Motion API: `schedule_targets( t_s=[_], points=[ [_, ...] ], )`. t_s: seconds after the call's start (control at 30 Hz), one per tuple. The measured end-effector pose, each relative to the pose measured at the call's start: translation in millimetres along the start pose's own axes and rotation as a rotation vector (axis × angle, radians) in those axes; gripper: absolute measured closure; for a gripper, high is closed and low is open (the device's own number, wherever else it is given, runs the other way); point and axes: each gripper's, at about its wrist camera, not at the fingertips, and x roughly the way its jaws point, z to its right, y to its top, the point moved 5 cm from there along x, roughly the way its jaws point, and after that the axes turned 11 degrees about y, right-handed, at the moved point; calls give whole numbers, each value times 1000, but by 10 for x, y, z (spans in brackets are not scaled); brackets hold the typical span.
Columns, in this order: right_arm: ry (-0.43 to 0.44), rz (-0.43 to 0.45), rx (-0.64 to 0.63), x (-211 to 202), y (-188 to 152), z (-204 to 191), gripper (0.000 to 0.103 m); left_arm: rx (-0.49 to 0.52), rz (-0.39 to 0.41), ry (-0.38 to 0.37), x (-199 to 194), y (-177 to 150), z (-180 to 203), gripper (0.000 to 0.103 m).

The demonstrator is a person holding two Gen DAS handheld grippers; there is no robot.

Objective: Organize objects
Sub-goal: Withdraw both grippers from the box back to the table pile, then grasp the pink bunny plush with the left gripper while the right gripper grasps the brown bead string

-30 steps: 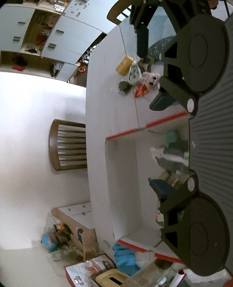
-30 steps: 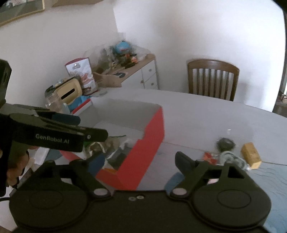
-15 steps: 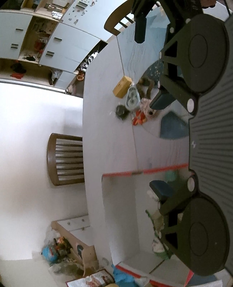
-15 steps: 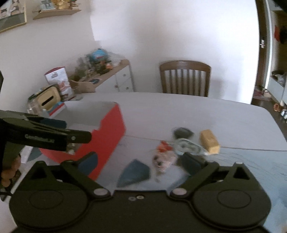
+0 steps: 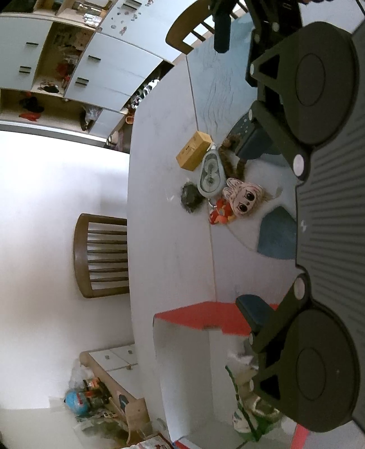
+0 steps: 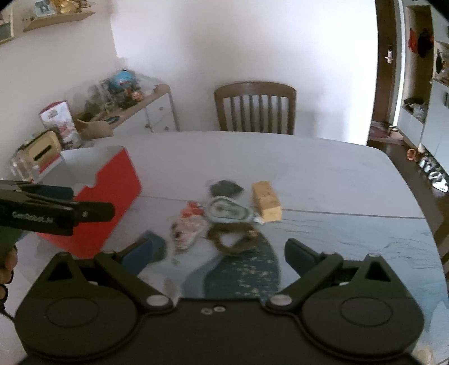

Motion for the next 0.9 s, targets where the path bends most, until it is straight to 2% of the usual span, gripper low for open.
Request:
schedule_targets(
  t_s=[0.27,0.73,0.9],
  points=[
    [-29,-44,30,220,-3,397,8,-28,-39,1,392,-124,208,0],
    [-63,-118,18,874,10,652,18,20,-71,16,914,-235,425,0],
    [-67,-151,20,1077,-4,710,20,25,-74,-5,1026,-247,461,0]
  ],
)
